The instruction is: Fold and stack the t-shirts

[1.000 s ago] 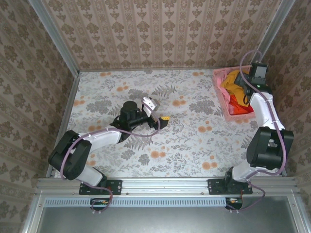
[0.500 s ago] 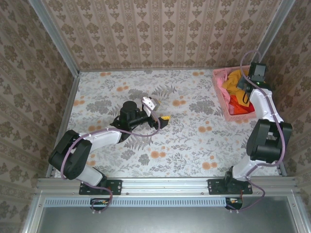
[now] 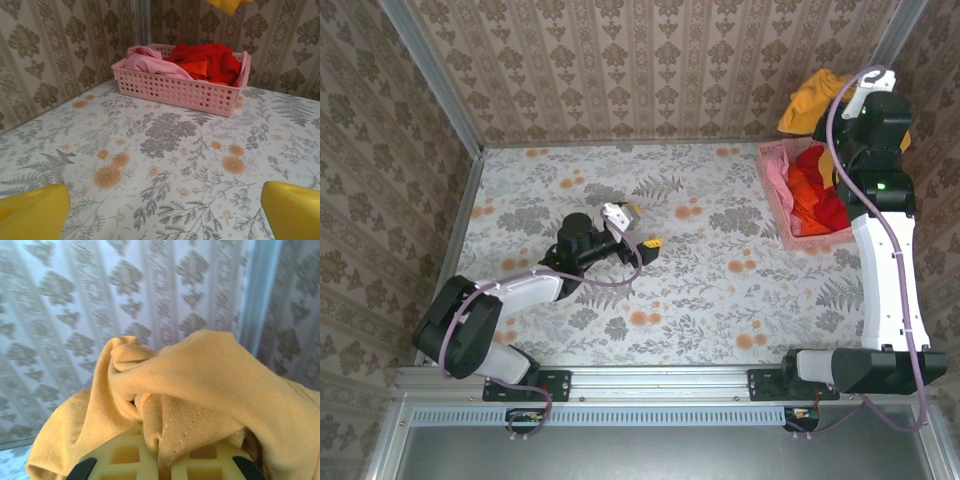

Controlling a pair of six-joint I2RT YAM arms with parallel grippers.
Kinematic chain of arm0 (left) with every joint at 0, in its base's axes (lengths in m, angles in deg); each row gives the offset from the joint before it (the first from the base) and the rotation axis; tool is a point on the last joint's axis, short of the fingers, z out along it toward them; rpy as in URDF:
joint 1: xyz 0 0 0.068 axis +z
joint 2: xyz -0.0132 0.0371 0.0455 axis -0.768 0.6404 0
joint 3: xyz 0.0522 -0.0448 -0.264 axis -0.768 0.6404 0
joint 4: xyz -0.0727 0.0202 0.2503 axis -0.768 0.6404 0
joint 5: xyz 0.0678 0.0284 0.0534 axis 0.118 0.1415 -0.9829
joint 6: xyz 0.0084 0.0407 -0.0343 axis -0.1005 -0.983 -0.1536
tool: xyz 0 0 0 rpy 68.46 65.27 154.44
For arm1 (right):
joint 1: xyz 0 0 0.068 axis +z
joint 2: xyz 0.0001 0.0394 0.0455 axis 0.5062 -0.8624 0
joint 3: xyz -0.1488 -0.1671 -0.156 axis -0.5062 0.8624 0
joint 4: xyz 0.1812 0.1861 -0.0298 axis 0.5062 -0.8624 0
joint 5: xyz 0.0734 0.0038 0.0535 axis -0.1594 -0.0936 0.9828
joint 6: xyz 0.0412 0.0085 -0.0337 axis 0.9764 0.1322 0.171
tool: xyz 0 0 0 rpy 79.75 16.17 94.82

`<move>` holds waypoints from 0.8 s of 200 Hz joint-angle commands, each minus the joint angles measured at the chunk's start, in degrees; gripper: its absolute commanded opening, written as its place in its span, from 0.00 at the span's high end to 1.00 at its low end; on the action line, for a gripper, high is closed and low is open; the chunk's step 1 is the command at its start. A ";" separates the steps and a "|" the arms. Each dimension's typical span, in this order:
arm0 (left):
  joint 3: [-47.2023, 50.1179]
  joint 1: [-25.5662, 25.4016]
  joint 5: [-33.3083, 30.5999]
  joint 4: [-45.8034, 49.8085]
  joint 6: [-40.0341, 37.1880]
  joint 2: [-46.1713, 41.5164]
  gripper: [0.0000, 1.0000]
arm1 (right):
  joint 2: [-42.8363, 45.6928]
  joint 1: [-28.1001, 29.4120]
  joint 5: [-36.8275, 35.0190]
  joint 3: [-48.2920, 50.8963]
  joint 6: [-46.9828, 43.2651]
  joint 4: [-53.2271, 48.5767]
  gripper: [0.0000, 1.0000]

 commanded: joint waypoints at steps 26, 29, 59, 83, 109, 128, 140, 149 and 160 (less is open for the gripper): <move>2.87 5.32 -3.44 0.73 2.95 -8.21 0.00 | -0.92 13.34 3.86 -9.73 -7.35 -4.38 1.00; 3.03 5.63 -3.82 1.33 3.57 -8.83 0.00 | -1.14 14.30 3.91 -9.74 -7.32 -4.41 1.00; 2.98 12.81 -6.04 6.49 17.55 -15.52 0.00 | -3.70 19.66 4.65 -6.38 -4.87 -2.42 1.00; 2.23 13.99 -8.51 12.91 16.61 -20.02 0.00 | -7.09 23.37 8.36 -2.07 -1.50 -0.93 0.96; 2.37 13.95 -8.43 15.24 13.53 -20.75 0.00 | -8.16 25.78 5.71 3.71 -0.92 0.28 0.30; 3.03 13.00 -7.64 14.87 11.07 -20.09 0.00 | -6.76 23.96 -2.65 10.93 -1.21 2.93 0.16; 2.84 11.65 -6.90 15.38 8.92 -19.87 0.00 | -6.70 21.62 -5.47 14.42 -2.11 2.81 0.15; 2.67 10.37 -5.98 15.90 6.86 -19.92 0.00 | -6.95 18.69 -5.46 17.23 -2.81 2.25 0.16; 2.25 8.47 -5.31 16.93 4.21 -19.87 0.00 | -7.49 15.05 -4.05 20.05 -3.21 2.17 0.18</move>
